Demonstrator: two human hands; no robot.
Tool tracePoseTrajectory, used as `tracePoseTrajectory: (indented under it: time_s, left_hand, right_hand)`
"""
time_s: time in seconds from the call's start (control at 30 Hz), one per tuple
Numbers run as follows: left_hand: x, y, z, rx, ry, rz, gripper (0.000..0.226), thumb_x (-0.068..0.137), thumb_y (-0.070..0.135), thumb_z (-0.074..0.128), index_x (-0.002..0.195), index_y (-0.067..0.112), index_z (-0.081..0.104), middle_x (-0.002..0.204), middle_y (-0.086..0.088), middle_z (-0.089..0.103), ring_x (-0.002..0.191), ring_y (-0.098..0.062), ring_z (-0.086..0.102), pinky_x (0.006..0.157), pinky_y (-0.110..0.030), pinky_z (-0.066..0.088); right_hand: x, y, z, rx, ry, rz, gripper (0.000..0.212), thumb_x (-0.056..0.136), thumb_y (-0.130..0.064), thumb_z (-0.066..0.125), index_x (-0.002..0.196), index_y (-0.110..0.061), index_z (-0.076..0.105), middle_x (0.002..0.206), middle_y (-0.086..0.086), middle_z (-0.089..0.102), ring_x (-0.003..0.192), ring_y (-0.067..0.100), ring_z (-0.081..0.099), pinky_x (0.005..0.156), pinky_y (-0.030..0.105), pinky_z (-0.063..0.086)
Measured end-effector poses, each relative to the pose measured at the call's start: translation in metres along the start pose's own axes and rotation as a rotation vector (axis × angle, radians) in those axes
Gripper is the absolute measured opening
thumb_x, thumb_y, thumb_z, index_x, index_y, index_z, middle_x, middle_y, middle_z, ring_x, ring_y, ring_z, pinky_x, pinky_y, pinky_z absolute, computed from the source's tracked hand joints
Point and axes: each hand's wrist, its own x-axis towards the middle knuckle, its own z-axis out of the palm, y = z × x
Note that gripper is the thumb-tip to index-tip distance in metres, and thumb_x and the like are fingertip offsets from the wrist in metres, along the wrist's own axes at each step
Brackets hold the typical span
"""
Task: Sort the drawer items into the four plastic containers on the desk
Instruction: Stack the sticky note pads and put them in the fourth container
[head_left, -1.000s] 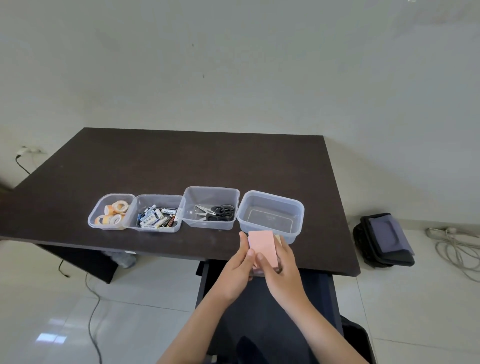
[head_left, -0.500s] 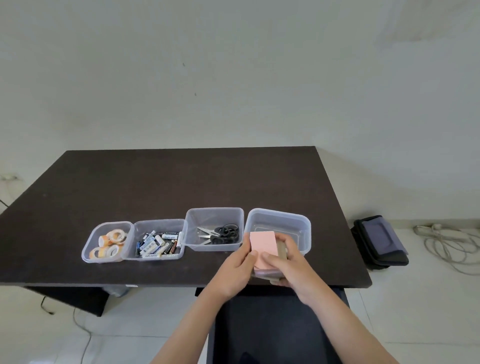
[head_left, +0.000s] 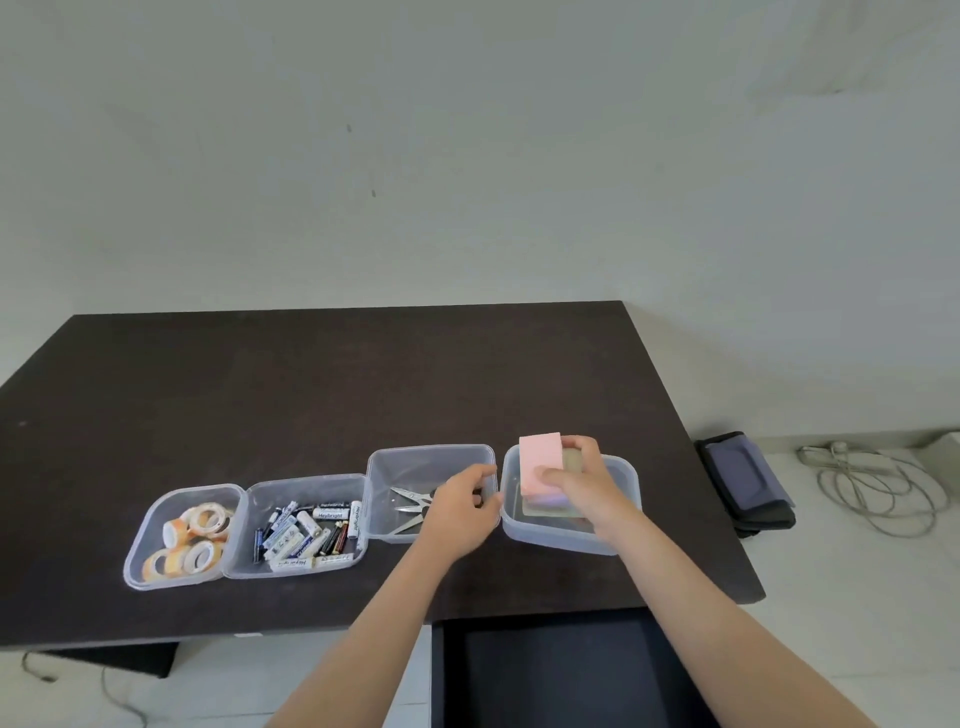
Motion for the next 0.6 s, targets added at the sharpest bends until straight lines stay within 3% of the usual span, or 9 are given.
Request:
tracePoseTrajectory:
  time_s: [0.17,0.37,0.5,0.6]
  left_hand:
    - [0.018,-0.010,0.004,0.092,-0.064,0.076,0.040,0.084,0.022,0.065,0.123,0.028,0.056,0.118,0.002,0.062,0.088,-0.016,0.061,0.091,-0.033,0.050]
    - [0.027,-0.023,0.008,0.083,-0.061,0.097,0.044,0.081,0.020,0.066,0.124,0.027,0.057,0.118,0.003,0.059,0.094,-0.017,0.062,0.091,-0.027,0.047]
    - [0.029,-0.027,0.011,0.076,-0.058,0.109,0.046,0.081,0.027,0.068,0.126,0.027,0.055,0.119,0.004,0.057,0.097,-0.015,0.062,0.092,-0.026,0.048]
    - [0.029,-0.027,0.013,0.080,-0.033,0.098,0.045,0.082,0.030,0.068,0.125,0.027,0.055,0.118,0.006,0.057,0.104,-0.013,0.059,0.095,-0.028,0.048]
  right_hand:
    - [0.024,0.016,0.024,-0.083,-0.037,0.093,0.051,0.082,-0.026,0.066,0.120,-0.030,0.032,0.121,0.002,0.051,0.106,0.021,0.049,0.083,0.034,0.041]
    - [0.042,0.023,0.026,-0.300,-0.165,0.181,0.060,0.082,-0.032,0.062,0.127,-0.016,0.027,0.117,0.003,0.052,0.108,0.019,0.053,0.097,0.041,0.047]
    - [0.042,0.021,0.025,-0.658,-0.127,0.136,0.069,0.080,-0.050,0.060,0.133,-0.022,0.025,0.135,0.011,0.035,0.120,0.028,0.041,0.098,0.043,0.042]
    - [0.041,0.024,0.017,-0.496,-0.137,0.093,0.059,0.084,-0.041,0.062,0.134,-0.025,0.034,0.137,0.006,0.043,0.108,0.020,0.048,0.089,0.034,0.044]
